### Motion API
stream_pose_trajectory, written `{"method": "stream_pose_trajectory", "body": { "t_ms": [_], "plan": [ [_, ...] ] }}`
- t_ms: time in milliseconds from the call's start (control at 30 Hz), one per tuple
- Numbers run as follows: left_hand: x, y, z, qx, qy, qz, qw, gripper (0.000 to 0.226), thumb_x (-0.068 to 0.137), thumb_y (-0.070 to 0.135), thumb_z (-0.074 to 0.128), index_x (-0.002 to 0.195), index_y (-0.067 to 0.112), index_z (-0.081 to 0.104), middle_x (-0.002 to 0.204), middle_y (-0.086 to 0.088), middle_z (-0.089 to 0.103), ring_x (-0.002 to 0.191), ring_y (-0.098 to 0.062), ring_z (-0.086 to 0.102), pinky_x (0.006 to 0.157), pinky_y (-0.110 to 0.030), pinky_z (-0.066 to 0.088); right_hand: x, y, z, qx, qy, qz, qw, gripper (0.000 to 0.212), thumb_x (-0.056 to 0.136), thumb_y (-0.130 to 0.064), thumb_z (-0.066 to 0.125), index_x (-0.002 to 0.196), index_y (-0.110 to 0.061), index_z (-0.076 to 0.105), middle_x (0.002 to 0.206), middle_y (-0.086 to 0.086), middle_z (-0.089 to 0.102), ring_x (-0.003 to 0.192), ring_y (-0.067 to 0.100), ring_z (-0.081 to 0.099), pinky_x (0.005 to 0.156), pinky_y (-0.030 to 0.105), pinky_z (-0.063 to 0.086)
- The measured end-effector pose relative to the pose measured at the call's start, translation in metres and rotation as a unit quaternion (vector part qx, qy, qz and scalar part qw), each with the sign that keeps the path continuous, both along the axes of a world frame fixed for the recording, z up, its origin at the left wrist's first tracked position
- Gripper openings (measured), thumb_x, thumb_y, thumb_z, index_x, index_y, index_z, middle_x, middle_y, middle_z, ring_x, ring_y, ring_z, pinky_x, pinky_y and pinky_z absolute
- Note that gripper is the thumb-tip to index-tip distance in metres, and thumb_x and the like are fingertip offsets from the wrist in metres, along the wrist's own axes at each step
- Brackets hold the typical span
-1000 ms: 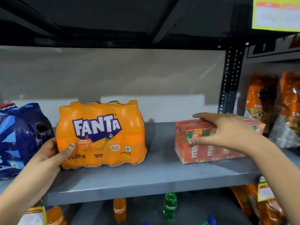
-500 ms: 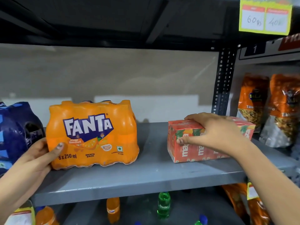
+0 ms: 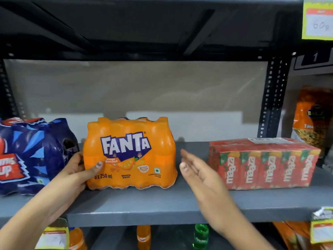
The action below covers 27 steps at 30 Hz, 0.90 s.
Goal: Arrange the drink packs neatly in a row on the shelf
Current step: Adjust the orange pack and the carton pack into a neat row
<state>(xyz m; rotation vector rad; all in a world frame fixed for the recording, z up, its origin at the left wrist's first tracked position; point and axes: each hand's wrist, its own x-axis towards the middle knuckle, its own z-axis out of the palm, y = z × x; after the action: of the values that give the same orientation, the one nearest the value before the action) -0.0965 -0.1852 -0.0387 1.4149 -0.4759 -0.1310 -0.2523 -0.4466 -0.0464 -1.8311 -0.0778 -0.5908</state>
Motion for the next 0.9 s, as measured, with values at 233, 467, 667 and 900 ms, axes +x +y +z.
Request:
{"method": "stream_pose_trajectory", "body": {
  "t_ms": [233, 467, 667, 900],
  "plan": [
    [-0.011, -0.024, -0.008, 0.022, -0.012, -0.030, 0.999, 0.100, 0.042, 0.062, 0.092, 0.130, 0.034, 0.053, 0.125, 0.003, 0.075, 0.113, -0.022, 0.073, 0.100, -0.049, 0.053, 0.016, -0.016, -0.014, 0.086, 0.020, -0.003, 0.996, 0.039, 0.072, -0.072, 0.054, 0.101, -0.052, 0.072, 0.108, -0.029, 0.075, 0.106, -0.006, 0.068, 0.099, 0.030, 0.050],
    [-0.019, -0.053, -0.010, 0.044, -0.005, -0.046, 0.998, 0.077, 0.056, 0.057, 0.084, 0.123, 0.040, 0.052, 0.120, 0.012, 0.076, 0.111, -0.017, 0.074, 0.102, -0.048, 0.053, 0.000, -0.035, -0.022, 0.063, 0.006, -0.024, 0.998, 0.072, 0.071, -0.078, 0.059, 0.134, -0.045, 0.055, 0.127, -0.024, 0.069, 0.119, -0.002, 0.063, 0.102, 0.030, 0.050],
    [-0.020, -0.054, -0.011, 0.047, -0.001, -0.034, 0.998, 0.098, 0.039, 0.067, 0.089, 0.125, 0.037, 0.053, 0.118, 0.008, 0.077, 0.108, -0.018, 0.075, 0.101, -0.048, 0.053, 0.000, -0.036, -0.023, 0.027, 0.007, -0.047, 0.998, 0.053, 0.092, -0.040, 0.050, 0.145, -0.034, 0.048, 0.132, -0.018, 0.067, 0.121, -0.001, 0.062, 0.105, 0.033, 0.050],
    [-0.021, -0.053, -0.011, 0.025, 0.001, -0.034, 0.999, 0.105, 0.035, 0.067, 0.090, 0.127, 0.031, 0.054, 0.117, 0.005, 0.078, 0.104, -0.018, 0.076, 0.099, -0.048, 0.053, 0.001, -0.037, -0.022, 0.029, 0.005, -0.040, 0.999, 0.046, 0.091, -0.031, 0.053, 0.137, -0.030, 0.054, 0.125, -0.020, 0.071, 0.118, 0.000, 0.065, 0.096, 0.022, 0.053]
  ]
}}
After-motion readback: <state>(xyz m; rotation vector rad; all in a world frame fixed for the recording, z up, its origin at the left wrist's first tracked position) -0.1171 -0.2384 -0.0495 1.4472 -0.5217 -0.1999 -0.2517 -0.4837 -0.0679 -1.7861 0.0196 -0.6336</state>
